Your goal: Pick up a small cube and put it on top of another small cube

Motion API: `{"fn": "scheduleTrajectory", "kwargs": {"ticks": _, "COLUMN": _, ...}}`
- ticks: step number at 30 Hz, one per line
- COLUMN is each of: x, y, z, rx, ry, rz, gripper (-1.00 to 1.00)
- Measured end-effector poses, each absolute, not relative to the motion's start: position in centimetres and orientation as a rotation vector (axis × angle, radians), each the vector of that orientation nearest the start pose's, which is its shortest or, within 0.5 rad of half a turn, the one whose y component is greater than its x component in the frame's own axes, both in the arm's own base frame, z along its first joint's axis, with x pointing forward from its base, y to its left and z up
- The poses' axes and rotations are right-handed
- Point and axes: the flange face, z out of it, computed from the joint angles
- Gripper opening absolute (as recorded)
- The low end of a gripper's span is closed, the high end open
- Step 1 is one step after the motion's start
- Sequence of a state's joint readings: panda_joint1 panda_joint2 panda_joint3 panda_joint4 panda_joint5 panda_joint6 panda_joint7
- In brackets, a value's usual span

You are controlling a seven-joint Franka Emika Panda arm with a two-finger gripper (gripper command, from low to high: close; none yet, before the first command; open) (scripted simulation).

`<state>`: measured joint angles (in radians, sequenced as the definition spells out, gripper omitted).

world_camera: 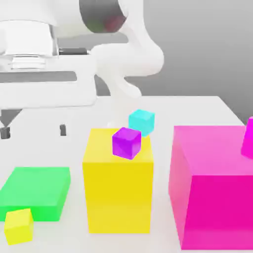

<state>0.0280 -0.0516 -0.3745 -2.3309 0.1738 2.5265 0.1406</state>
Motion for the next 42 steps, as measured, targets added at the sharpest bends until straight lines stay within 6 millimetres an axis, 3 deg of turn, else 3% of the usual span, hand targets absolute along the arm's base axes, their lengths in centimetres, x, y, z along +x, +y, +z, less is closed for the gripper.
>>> {"fn": "scheduleTrajectory", "kwargs": {"ticks": 5, "x": 47.7, "y": -22.1, "z": 29.4, "rx": -2.947, "ry": 0.878, "rz": -0.213, "gripper": 0.00}}
{"fn": "scheduleTrajectory", "kwargs": {"ticks": 10, "x": 44.7, "y": -25.9, "z": 21.1, "rx": -3.022, "ry": 0.830, "rz": -0.034, "gripper": 0.00}}
{"fn": "scheduleTrajectory", "kwargs": {"ticks": 14, "x": 44.1, "y": -26.5, "z": 15.4, "rx": -3.034, "ry": 0.820, "rz": -0.004, "gripper": 0.00}}
{"fn": "scheduleTrajectory", "kwargs": {"ticks": 15, "x": 44.0, "y": -26.5, "z": 14.2, "rx": -3.033, "ry": 0.820, "rz": -0.002, "gripper": -1.00}}
{"fn": "scheduleTrajectory", "kwargs": {"ticks": 21, "x": 44.0, "y": -26.5, "z": 13.6, "rx": -3.032, "ry": 0.821, "rz": 0.002, "gripper": -1.00}}
{"fn": "scheduleTrajectory", "kwargs": {"ticks": 23, "x": 44.0, "y": -26.5, "z": 15.0, "rx": -3.033, "ry": 0.819, "rz": 0.001, "gripper": -1.00}}
{"fn": "scheduleTrajectory", "kwargs": {"ticks": 26, "x": 44.0, "y": -26.5, "z": 18.8, "rx": -3.033, "ry": 0.819, "rz": 0.001, "gripper": -1.00}}
{"fn": "scheduleTrajectory", "kwargs": {"ticks": 30, "x": 46.4, "y": -24.4, "z": 20.6, "rx": -3.128, "ry": 0.649, "rz": -0.038, "gripper": -1.00}}
{"fn": "scheduleTrajectory", "kwargs": {"ticks": 36, "x": 51.1, "y": -15.8, "z": 26.4, "rx": -3.170, "ry": 0.376, "rz": -0.101, "gripper": -1.00}}
{"fn": "scheduleTrajectory", "kwargs": {"ticks": 42, "x": 50.6, "y": -7.9, "z": 33.1, "rx": -3.111, "ry": 0.258, "rz": -0.075, "gripper": -1.00}}
